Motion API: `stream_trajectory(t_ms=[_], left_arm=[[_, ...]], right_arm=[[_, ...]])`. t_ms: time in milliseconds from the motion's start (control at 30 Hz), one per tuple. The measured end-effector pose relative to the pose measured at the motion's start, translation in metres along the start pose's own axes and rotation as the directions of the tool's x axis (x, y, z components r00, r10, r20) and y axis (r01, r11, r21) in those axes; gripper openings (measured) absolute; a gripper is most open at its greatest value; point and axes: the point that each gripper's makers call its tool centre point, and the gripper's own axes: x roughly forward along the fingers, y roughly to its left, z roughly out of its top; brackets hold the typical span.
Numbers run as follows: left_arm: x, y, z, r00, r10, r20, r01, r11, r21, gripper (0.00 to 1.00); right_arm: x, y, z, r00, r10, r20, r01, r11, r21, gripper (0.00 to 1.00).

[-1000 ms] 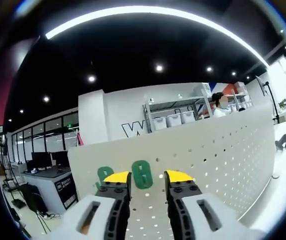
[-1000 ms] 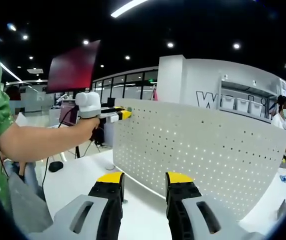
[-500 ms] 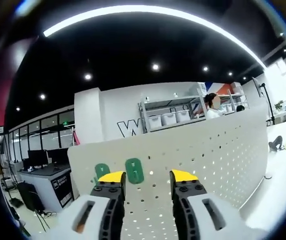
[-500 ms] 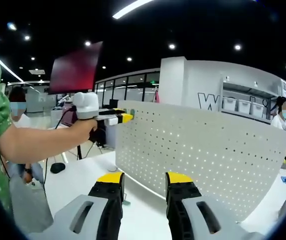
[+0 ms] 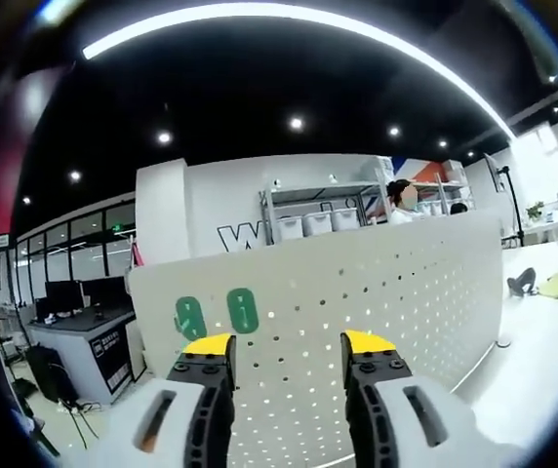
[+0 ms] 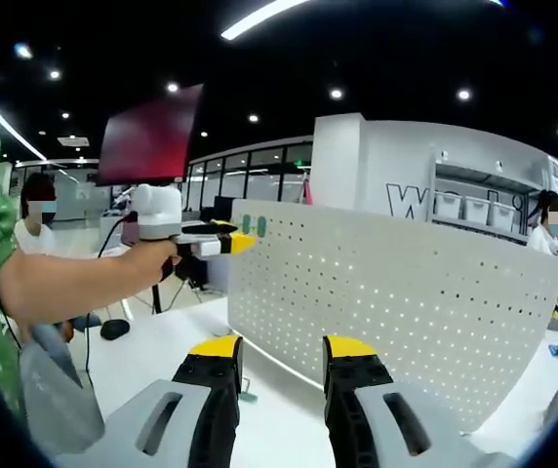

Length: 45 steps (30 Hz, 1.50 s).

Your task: Insert the hook assembly into the mounting plate slot until the hook locks in place.

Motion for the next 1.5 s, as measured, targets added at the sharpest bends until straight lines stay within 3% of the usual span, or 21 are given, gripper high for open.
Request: stream_trajectory(t_ms=[633, 1000, 1200, 1500], left_arm=[[-0.045, -0.021, -0.011, 0.996, -0.075, -0.038, 0.075, 0.997, -0.008, 0.47], [-0.073, -0.039, -0.036, 0.988, -0.121, -0.093, 0.12, 0.993, -0.019, 0.47], [-0.084, -0.04, -0.04, 0.986, -0.128, -0.108, 0.126, 0.992, -0.03, 0.48], [-0.106, -0.058, -0.055, 0.972, -0.185, -0.143, 0.177, 0.982, -0.066, 0.5]], right_arm=[[-0.003, 0.004, -0.004, 1.0, -0.001, -0.009, 0.001, 1.0, 0.0, 0.33], [0.0, 0.008, -0.013, 1.0, 0.008, -0.029, -0.008, 1.0, 0.009, 0.33], [0.003, 0.009, -0.019, 0.999, 0.013, -0.04, -0.012, 1.0, 0.021, 0.33], [0.004, 0.01, -0.034, 0.997, 0.02, -0.068, -0.017, 0.999, 0.039, 0.33]])
